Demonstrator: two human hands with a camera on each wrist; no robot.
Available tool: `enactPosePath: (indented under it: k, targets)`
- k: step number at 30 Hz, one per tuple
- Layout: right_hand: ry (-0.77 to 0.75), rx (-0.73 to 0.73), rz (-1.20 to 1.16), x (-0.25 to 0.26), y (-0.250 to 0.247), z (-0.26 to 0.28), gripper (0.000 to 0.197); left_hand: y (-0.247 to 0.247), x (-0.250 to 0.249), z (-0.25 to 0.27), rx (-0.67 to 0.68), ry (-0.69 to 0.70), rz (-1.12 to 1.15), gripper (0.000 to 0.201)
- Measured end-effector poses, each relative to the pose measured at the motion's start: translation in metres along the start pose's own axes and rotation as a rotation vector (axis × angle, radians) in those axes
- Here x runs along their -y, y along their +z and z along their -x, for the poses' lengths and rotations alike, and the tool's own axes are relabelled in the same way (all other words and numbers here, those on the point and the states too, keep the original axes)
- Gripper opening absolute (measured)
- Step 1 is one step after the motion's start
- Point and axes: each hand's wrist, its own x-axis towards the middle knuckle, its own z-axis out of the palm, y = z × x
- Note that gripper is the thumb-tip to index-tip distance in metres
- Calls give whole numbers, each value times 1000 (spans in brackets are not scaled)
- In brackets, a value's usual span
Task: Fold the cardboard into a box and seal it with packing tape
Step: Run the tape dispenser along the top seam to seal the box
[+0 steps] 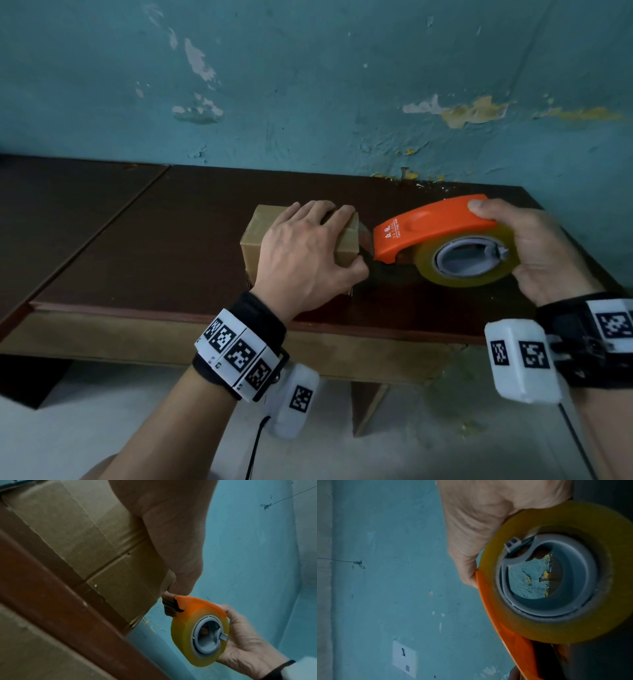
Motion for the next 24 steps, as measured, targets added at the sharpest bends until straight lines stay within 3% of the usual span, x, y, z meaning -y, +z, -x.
enactPosePath:
  k: [2,6,10,16,21,24]
  targets:
    - [-6,-16,29,1,5,-1,29,0,0,0,2,1,-3,77]
    - [-57,-32,72,9,16,1,47,1,1,0,2,6,-8,78]
    - [-123,-37,129,16,25,5,25,0,1,0,20,15,-20,78]
    - [-181,-67,181,26,37,14,28,1,2,-1,30,20,-24,77]
    - [-264,-145,305,32,47,17,55,0,2,-1,47,24,-29,78]
    - [-272,-206,294,33,51,18,58,0,2,-1,51,22,-31,77]
